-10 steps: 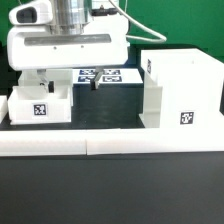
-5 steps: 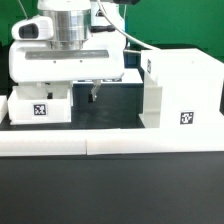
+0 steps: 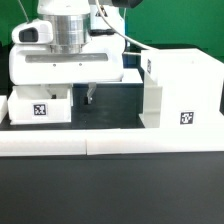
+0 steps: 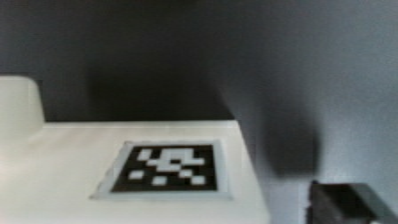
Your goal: Assemble drawer
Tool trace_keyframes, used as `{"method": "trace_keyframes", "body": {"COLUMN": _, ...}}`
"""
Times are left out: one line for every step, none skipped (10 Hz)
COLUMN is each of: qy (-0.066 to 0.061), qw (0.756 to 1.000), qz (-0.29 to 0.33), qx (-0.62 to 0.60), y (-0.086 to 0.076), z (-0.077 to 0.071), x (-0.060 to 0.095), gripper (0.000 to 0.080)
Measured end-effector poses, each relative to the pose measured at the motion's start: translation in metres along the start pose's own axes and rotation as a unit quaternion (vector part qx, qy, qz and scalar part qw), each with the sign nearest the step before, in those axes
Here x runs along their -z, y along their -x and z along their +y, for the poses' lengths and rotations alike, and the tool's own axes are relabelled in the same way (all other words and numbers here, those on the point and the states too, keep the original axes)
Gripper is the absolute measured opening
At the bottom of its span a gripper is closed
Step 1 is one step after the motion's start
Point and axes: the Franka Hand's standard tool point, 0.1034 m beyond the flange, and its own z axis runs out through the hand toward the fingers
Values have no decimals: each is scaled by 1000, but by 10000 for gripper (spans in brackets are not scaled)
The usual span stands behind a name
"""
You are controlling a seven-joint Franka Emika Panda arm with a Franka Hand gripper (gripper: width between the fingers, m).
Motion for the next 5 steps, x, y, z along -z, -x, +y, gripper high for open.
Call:
{"method": "trace_keyframes", "body": {"qy": 0, "qw": 1000, "qz": 0, "qx": 0, "y": 0, "z": 0, "x": 0, "gripper": 444}}
{"method": "trace_keyframes", "body": {"qy": 0, "qw": 1000, "qz": 0, "qx": 0, "y": 0, "z": 0, "x": 0, "gripper": 262}}
{"method": "trace_keyframes", "body": {"qy": 0, "qw": 1000, "qz": 0, "qx": 0, "y": 0, "z": 0, "x": 0, "gripper": 127}}
{"method": "trace_keyframes", "body": {"qy": 0, "qw": 1000, "qz": 0, "qx": 0, "y": 0, "z": 0, "x": 0, "gripper": 41}}
{"method": "trace_keyframes", "body": {"qy": 0, "qw": 1000, "qz": 0, "qx": 0, "y": 0, "z": 0, "x": 0, "gripper": 41}}
